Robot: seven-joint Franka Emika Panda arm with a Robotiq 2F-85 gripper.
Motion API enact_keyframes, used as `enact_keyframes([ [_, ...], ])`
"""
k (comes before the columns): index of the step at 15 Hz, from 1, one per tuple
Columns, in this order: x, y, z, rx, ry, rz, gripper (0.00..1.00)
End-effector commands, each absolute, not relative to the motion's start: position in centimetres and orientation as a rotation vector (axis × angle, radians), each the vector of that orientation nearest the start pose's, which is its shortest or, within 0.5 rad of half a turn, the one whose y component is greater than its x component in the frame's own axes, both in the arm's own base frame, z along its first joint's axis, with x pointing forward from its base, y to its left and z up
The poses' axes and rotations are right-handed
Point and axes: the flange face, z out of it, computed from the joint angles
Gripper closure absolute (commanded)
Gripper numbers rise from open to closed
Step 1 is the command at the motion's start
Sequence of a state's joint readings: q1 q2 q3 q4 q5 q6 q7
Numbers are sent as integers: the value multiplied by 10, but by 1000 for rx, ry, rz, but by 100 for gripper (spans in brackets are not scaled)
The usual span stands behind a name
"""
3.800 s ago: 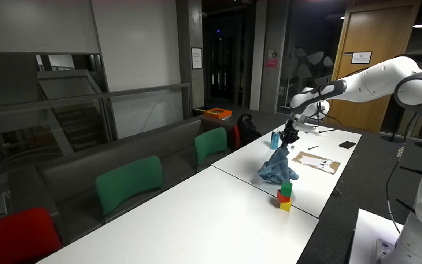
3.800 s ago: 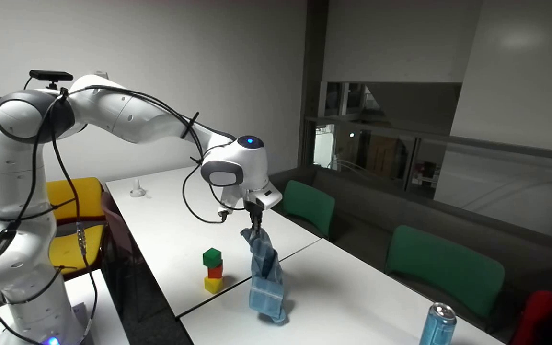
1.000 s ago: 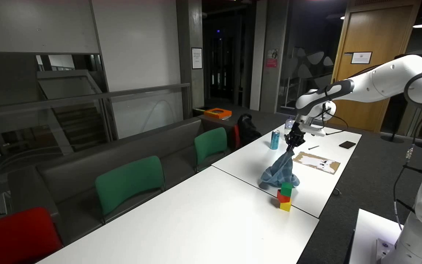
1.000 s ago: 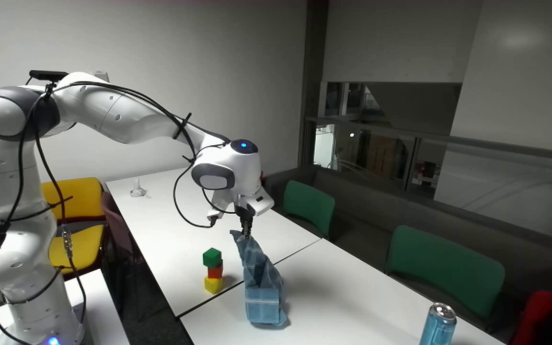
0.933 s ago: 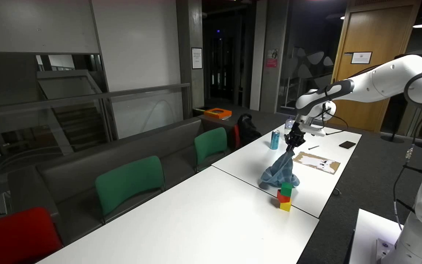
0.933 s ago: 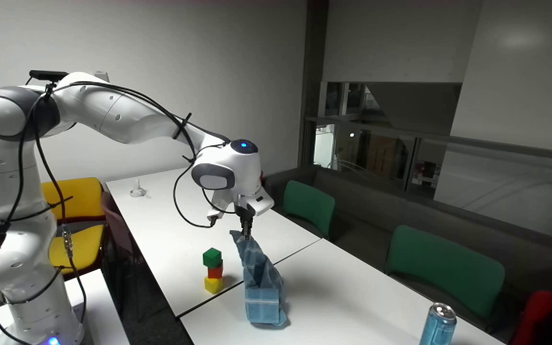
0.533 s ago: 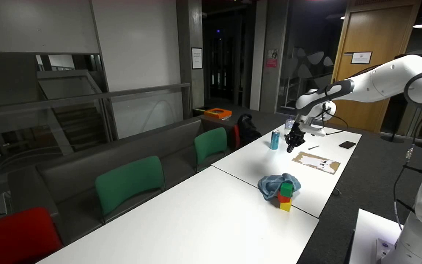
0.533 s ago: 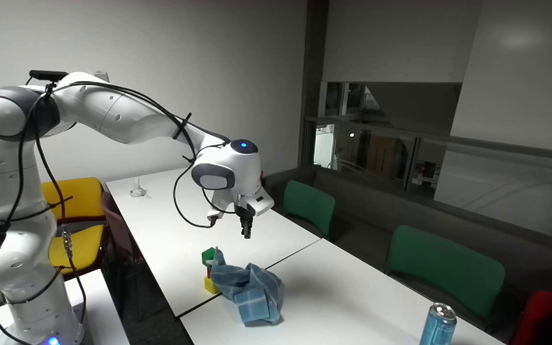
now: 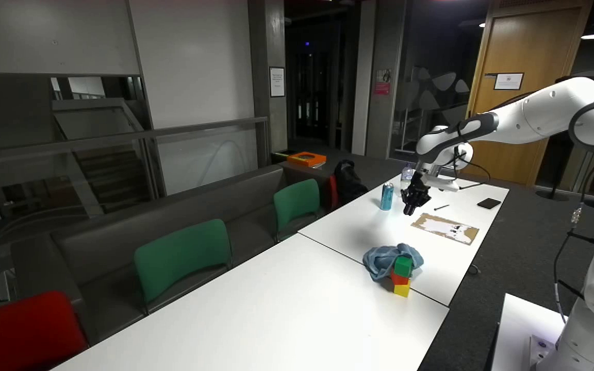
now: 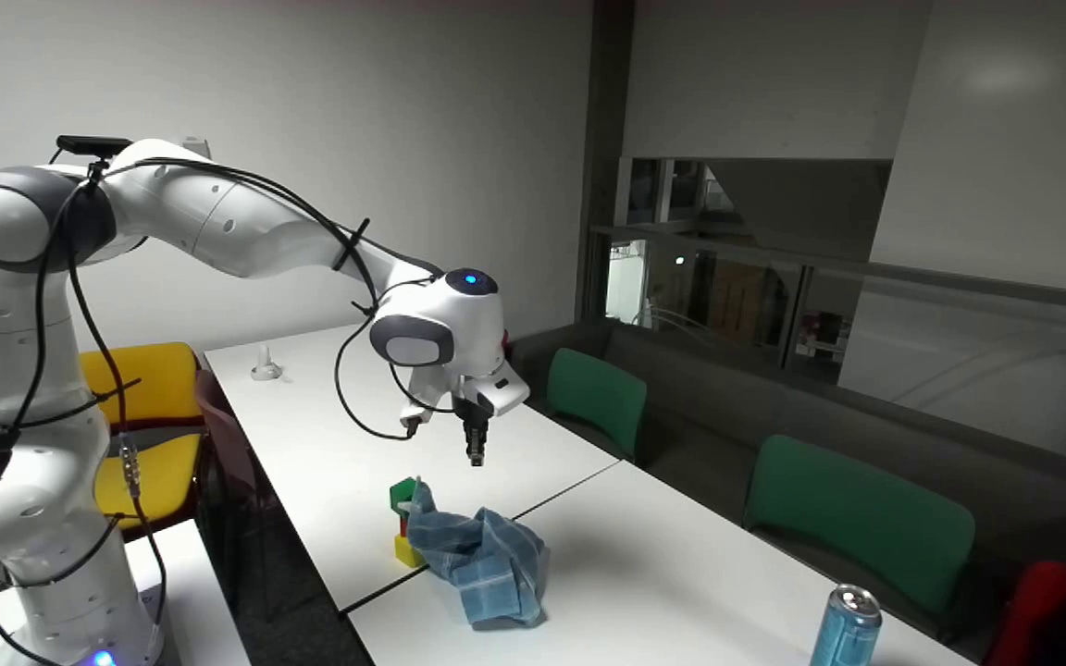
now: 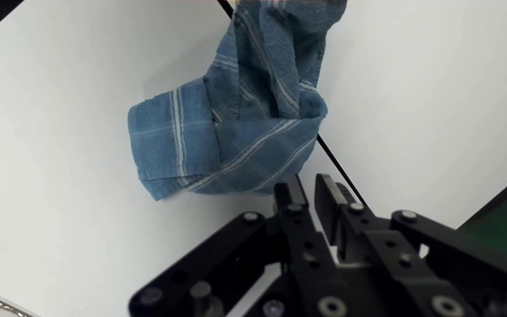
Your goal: Unfold the cloth on the table
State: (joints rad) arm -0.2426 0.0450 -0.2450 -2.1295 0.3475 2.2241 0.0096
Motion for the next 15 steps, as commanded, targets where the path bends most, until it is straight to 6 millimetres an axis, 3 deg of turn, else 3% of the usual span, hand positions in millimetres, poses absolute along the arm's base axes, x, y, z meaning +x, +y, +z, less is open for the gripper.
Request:
enact_keyframes([
  [1, 483, -244, 391, -2776, 907, -112, 52],
  [8, 452, -213, 353, -2965, 619, 36, 1],
  [11, 443, -199, 343, -3080, 416, 100, 0],
  [15, 435, -185, 344, -3173, 140, 112, 0],
])
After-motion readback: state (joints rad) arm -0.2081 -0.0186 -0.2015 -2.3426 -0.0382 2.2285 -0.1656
